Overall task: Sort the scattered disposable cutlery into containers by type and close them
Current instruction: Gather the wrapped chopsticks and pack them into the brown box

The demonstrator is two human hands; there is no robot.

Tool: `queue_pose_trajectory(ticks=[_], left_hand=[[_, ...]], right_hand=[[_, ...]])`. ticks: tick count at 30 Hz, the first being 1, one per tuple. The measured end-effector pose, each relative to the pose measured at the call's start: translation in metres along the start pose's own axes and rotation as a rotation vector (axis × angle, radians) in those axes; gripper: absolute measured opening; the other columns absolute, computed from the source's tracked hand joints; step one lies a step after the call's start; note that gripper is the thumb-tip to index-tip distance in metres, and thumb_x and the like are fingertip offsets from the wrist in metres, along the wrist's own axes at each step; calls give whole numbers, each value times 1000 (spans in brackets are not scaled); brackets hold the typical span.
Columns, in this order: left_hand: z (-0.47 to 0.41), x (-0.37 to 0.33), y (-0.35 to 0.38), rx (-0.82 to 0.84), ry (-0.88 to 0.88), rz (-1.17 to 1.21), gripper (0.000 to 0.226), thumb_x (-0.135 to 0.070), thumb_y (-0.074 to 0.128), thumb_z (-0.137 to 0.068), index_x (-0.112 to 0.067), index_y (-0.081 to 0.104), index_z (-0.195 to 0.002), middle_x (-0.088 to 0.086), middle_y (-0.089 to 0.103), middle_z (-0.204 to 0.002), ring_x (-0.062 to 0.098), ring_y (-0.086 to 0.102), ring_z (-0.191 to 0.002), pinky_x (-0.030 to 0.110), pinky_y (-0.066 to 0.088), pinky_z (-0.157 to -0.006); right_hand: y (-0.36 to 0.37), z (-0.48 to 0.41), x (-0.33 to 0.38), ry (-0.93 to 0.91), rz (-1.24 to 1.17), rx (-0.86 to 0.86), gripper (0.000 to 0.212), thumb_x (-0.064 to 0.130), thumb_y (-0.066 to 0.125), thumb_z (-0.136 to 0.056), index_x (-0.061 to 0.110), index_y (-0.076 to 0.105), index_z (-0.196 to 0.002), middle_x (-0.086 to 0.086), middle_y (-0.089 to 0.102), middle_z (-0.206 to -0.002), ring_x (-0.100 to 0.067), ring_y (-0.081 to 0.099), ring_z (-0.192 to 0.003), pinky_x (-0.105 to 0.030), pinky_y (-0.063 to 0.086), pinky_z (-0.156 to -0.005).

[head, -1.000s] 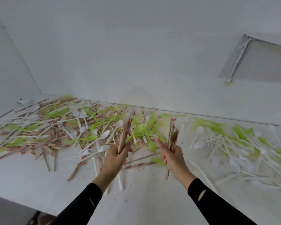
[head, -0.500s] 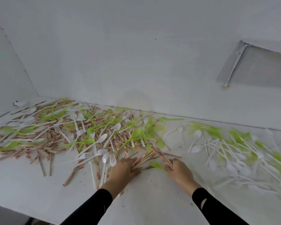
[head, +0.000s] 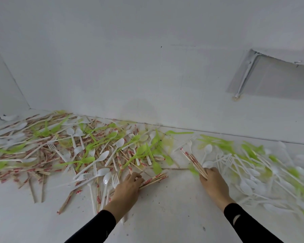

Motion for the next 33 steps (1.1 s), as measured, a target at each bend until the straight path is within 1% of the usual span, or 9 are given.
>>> queue_pose_trajectory(ticks=[3, 5, 8, 14, 16, 19, 23, 27, 33], left_hand=[[-7, 4, 0, -8, -27, -38, 53, -5, 89, -43, -26, 70, -88, -7, 63, -92, 14, 64, -74, 15, 29, -31], [-10, 6, 0, -5, -53, -37, 59, -4, 89, -41, -21, 70, -93, -4, 65, -98, 17, 66, -79, 17, 36, -31], [-13, 9, 0, 25, -116, -31, 64, -9, 93, -31, -24, 71, -90, -7, 64, -83, 13, 65, -67, 18, 39, -32], [-12, 4, -1, 66, -130, -52, 57, -18, 95, -29, -30, 71, -79, -9, 57, -74, 10, 58, -59, 18, 37, -33], [-7, 2, 3, 90, -133, -49, 52, -27, 95, -37, -30, 70, -83, -7, 58, -80, 13, 60, -65, 20, 41, -34], [-1, 3, 8, 74, -135, -25, 36, -27, 81, -72, -25, 65, -104, -2, 56, -103, 20, 61, -90, 27, 48, -45], [0, 8, 4, 72, -55, -42, 49, -34, 92, -49, -32, 63, -88, -12, 58, -83, 9, 58, -68, 17, 38, -32], [-1, 7, -1, 52, -11, -81, 48, -36, 93, -43, -32, 64, -81, -14, 57, -72, 7, 56, -60, 18, 39, -34], [-6, 0, -7, -10, 2, -35, 36, -31, 86, -54, -29, 64, -82, -10, 56, -79, 9, 59, -59, 18, 35, -34]], right_hand=[[8, -7, 21, -150, 18, 56, 17, 20, 51, -97, 12, 63, -107, 2, 53, -109, -20, 59, -83, -31, 43, -63], [16, -10, 37, -246, 31, 118, 26, 18, 50, -96, 16, 61, -119, 10, 54, -124, -17, 62, -95, -31, 48, -73], [25, -13, 58, -345, 50, 238, 45, 15, 47, -96, 27, 51, -139, 17, 49, -140, -15, 59, -115, -28, 46, -89], [46, -18, 72, -418, 227, 320, 46, 22, 46, -99, 32, 43, -145, 8, 48, -138, -23, 61, -111, -32, 47, -85], [50, -20, 69, -421, 280, 295, 41, 27, 48, -99, 28, 48, -140, 6, 45, -134, -24, 63, -103, -34, 46, -76], [47, -22, 65, -394, 335, 262, 26, 31, 49, -99, 22, 55, -123, 3, 47, -123, -25, 63, -94, -33, 42, -66], [33, -23, 59, -338, 225, 231, 15, 30, 47, -99, 21, 51, -110, 4, 53, -108, -18, 57, -83, -33, 45, -67], [14, -25, 56, -232, 113, 192, 7, 28, 46, -99, 21, 47, -102, 4, 58, -85, -18, 55, -72, -31, 40, -58], [3, -28, 63, -67, -20, 269, 24, 33, 47, -95, 14, 61, -91, 1, 69, -79, -20, 60, -65, -30, 45, -58]])
Point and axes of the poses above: each hand's wrist, its own z-axis away from the middle knuckle, its own y-axis out of the palm, x = y × z, the point moved 1 cm from there along -z, towards the middle knuckle
